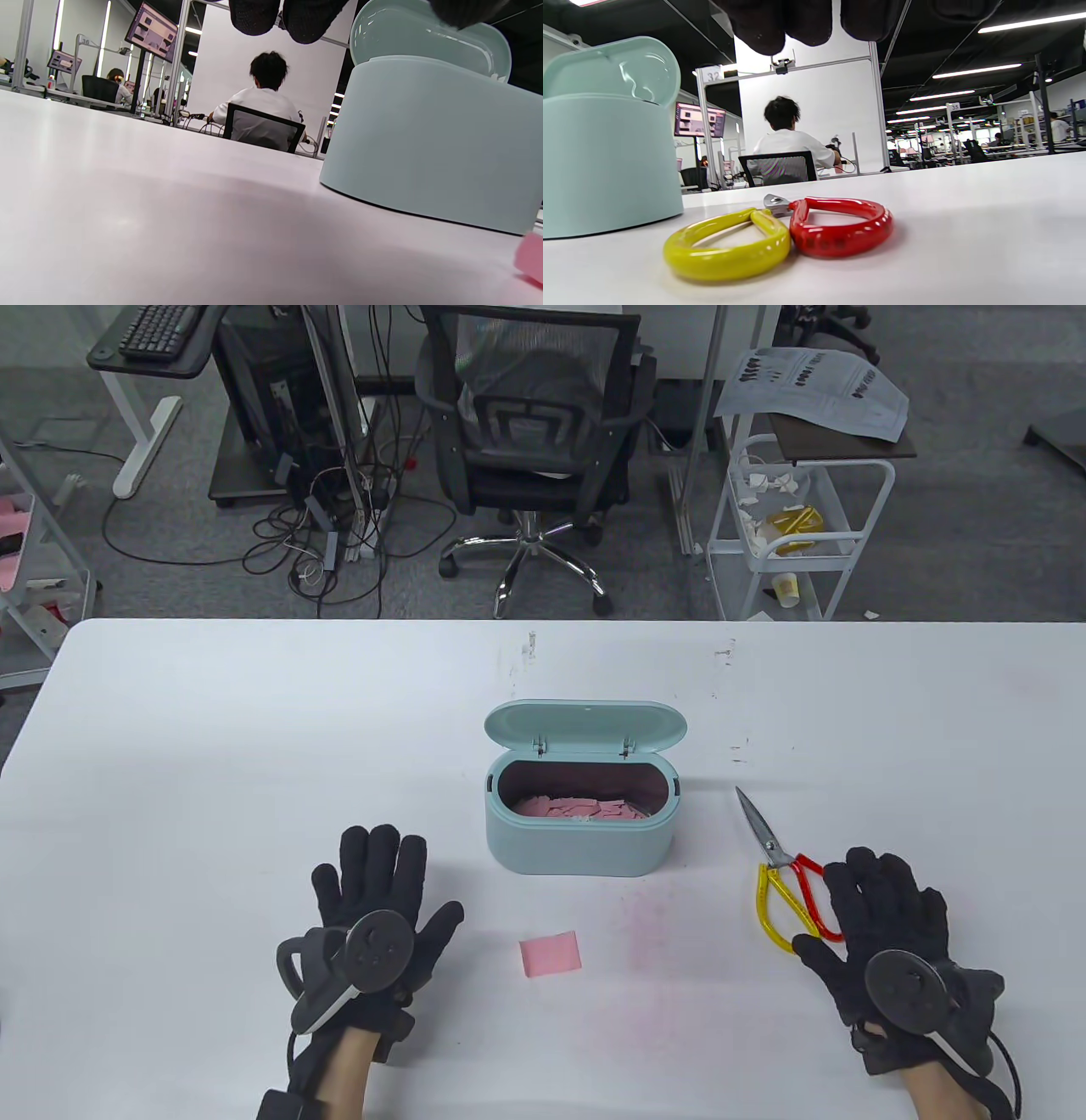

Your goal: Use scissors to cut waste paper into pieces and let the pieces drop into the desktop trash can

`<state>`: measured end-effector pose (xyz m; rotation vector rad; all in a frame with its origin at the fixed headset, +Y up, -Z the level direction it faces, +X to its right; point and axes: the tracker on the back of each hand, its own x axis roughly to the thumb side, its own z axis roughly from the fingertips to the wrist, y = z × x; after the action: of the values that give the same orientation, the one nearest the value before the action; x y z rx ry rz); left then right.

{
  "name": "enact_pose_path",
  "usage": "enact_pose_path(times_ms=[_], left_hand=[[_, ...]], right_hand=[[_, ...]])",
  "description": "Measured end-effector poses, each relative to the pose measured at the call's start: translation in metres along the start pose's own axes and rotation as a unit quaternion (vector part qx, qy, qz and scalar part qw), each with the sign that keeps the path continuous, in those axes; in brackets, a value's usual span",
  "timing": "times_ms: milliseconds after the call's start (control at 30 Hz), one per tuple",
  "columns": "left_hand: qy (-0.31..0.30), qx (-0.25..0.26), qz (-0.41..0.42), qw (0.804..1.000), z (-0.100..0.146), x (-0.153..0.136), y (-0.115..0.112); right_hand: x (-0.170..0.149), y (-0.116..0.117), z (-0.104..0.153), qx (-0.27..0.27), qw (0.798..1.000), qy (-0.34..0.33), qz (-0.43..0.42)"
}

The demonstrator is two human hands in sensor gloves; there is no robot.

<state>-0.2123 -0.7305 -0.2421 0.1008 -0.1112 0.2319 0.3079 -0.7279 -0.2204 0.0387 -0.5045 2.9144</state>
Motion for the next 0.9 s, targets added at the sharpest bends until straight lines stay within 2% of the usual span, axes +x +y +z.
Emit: enact_pose_path(times_ms=[233, 333, 467, 667, 733, 833, 900], left_hand=[[0.007, 0.001, 0.008, 1.000, 0.000, -0.003, 0.000], [0.008, -0.003, 0.013, 1.000, 0.000, -0.003, 0.000], [0.011, -0.002, 0.022, 1.000, 0.000, -0.004, 0.001], [0.011, -0.004, 0.031, 0.999, 0.000, -0.005, 0.001], [0.009, -0.006, 0.033, 0.999, 0.000, -0.005, 0.001], [0.017, -0.020, 0.047, 0.999, 0.002, -0.005, -0.001], [0.019, -0.021, 0.051, 0.998, 0.003, -0.006, -0.002]], right_hand=[[0.020, -0.002, -0.027, 0.062, 0.994, 0.065, 0.055], [0.029, 0.010, -0.042, 0.125, 0.981, 0.110, 0.094], [0.038, 0.033, -0.059, 0.208, 0.953, 0.158, 0.154], [0.041, 0.057, -0.073, 0.217, 0.927, 0.221, 0.212], [0.044, 0.061, -0.077, 0.210, 0.923, 0.222, 0.234], [0.054, 0.066, -0.081, 0.231, 0.906, 0.237, 0.263], [0.056, 0.068, -0.084, 0.233, 0.902, 0.272, 0.243]])
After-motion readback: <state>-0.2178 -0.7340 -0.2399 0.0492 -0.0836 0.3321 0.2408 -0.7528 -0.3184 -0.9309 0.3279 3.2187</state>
